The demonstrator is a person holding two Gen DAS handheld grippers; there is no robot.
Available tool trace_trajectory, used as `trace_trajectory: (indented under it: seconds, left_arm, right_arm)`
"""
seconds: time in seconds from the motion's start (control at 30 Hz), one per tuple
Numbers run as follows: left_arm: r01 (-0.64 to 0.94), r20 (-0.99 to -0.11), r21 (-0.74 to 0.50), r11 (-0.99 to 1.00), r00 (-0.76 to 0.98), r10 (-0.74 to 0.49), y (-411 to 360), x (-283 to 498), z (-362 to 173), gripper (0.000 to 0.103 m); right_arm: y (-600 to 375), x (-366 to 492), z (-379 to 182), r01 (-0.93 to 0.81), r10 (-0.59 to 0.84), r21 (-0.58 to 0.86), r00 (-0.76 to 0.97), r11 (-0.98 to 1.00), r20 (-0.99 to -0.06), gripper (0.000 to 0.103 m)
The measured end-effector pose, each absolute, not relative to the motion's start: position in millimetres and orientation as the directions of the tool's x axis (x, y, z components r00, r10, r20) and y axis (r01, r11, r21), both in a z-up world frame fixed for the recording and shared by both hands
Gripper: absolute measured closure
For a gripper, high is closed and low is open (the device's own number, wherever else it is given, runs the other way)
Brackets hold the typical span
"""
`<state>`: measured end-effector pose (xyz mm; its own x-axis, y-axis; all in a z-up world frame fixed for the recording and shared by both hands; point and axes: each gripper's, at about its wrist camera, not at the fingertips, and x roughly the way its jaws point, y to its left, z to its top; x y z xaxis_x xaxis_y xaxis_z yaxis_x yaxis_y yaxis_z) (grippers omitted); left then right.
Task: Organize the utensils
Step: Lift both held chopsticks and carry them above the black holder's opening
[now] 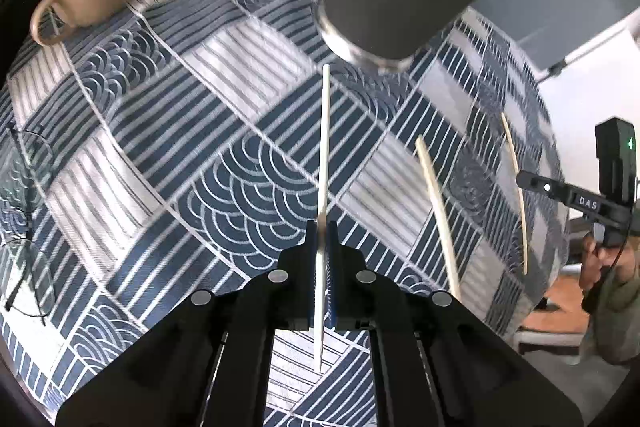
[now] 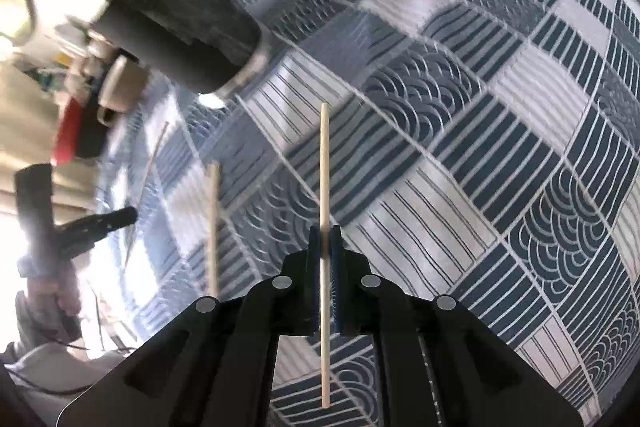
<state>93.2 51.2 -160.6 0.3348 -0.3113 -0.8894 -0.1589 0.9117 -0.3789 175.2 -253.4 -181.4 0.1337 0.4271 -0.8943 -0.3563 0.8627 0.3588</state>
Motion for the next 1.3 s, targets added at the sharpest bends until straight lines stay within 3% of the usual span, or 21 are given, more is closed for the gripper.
trace_trajectory:
  seconds: [0.4, 0.7, 0.9, 1.3]
  left_arm:
    - [-0.125, -0.805, -0.402, 0.907, 0.519, -0.285, 70, 118, -65, 0.099]
    - [-0.058, -0.765, -0.333, 0.941, 0.600, -0.233, 62, 160, -9, 0.099]
    - [-0.031, -0.760, -0.277, 0.960, 0.618, -0.199, 56, 196, 5, 0.098]
    - [0.008, -0.679, -0.378, 0.926, 0.677, -0.283, 63, 248, 16, 0.098]
  right_arm:
    - [-236, 211, -81, -0.438, 0.574, 0.436, 0.252, 0.786, -0.779, 0.098]
    - [-192, 241, -19, -0.541, 0.632, 0.418, 0.303, 0.730, -0.713, 0.098]
    - [-160, 261, 3, -0.600, 0.660, 0.399, 0.306, 0.694, -0.686, 0.098]
    - [-125, 307, 26, -0.652, 0.742, 0.430, 0.324, 0.624, -0.587, 0.098]
